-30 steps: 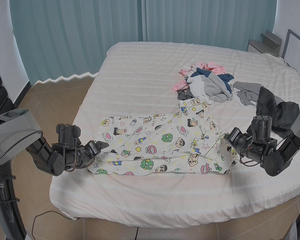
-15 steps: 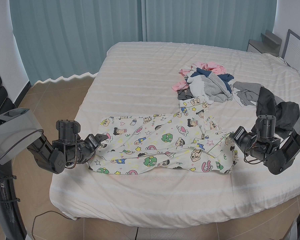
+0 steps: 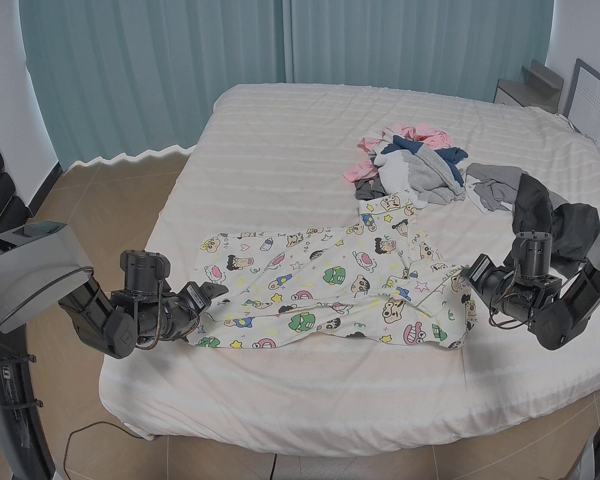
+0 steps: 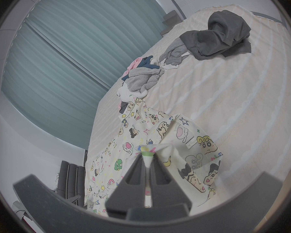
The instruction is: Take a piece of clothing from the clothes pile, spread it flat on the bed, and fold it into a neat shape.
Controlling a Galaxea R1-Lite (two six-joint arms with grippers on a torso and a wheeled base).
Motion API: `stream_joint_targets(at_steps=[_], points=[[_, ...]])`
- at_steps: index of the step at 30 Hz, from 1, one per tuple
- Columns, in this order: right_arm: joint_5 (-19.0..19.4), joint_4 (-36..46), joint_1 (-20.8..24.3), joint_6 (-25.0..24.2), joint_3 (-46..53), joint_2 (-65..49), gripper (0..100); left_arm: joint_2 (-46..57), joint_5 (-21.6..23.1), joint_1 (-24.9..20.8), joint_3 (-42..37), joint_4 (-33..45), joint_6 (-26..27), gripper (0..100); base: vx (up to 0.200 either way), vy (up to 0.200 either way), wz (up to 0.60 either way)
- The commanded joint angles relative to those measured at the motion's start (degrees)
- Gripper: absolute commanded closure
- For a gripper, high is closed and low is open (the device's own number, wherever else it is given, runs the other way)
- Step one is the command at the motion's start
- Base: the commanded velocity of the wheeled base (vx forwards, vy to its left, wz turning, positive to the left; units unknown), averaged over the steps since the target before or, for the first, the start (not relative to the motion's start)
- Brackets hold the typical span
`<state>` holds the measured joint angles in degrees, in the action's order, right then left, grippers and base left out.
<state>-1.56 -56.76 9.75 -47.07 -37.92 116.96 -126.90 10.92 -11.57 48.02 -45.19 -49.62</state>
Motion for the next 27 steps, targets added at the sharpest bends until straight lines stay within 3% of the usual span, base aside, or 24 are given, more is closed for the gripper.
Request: stream_joint_targets(at_steps=[1,10,27], points=[[0.0,0.0,0.0,0.0,0.2,-0.1,100,0.3,-0.1,-0.9,0.6,-0.2,0.0,0,0.000,0.000,0.00],[-0.1,0.0,0.4,0.0,0.6,-0.1,100,5.4,-3.7,-0.9,1.1,-0.2,4.6,0,0.000,0.000,0.00],[-0.1,0.0,0.8,0.0,0.9,-0.2,100,-2.3,-4.3,-3.1,0.1,-0.4,1.6,0,0.000,0.000,0.00]])
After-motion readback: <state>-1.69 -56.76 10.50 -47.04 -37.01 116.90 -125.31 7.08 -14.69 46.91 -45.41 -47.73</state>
